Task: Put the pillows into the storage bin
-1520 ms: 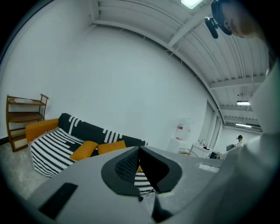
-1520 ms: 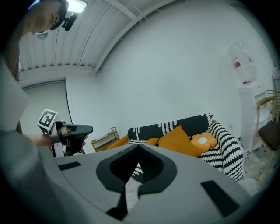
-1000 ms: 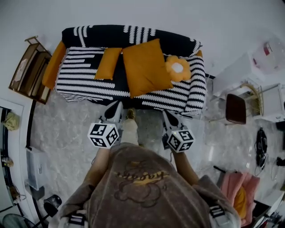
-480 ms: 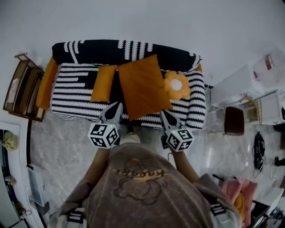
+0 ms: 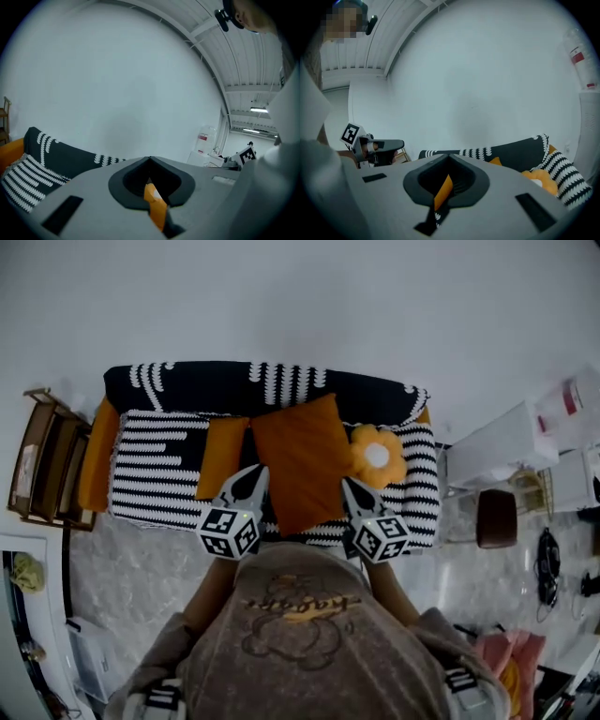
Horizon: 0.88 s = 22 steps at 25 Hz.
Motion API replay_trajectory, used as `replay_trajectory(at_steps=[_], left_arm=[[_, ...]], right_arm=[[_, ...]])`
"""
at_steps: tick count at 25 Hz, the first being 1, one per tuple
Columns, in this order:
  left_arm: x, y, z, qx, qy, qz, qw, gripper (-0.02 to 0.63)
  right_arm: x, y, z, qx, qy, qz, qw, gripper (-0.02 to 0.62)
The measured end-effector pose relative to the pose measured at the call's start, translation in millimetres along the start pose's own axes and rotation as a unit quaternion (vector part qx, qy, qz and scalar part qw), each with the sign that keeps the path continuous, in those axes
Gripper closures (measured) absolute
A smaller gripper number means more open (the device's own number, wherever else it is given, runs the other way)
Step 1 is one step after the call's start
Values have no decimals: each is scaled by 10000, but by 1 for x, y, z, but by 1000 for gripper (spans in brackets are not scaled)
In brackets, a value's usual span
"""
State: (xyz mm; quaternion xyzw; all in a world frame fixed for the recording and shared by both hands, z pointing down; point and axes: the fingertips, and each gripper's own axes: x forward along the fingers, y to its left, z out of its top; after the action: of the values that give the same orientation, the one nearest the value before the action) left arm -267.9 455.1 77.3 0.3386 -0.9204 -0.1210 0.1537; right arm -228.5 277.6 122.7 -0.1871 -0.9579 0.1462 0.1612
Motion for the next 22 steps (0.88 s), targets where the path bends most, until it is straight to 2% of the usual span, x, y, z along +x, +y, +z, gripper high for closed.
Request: replay_trajectory(at_steps=[8, 15, 17, 18, 22], left_arm=[[32, 10, 24, 5, -101, -43, 9999, 601], [46, 21, 21, -137, -119, 76, 9998, 600], [52, 27, 17, -183, -87, 146, 9997, 598], [54, 29, 13, -233, -54, 167, 9996, 585], [66, 40, -6, -543, 278, 61, 9981, 433]], right_arm=[[31, -20, 19, 84, -2, -1, 10000, 594], [54, -35, 30, -45, 143, 144, 9998, 599], [60, -42, 29, -51, 229, 175, 9996, 545], [62, -46, 27, -43, 283, 170, 9994, 525], [72, -62, 14, 112, 514, 91, 9986, 433]])
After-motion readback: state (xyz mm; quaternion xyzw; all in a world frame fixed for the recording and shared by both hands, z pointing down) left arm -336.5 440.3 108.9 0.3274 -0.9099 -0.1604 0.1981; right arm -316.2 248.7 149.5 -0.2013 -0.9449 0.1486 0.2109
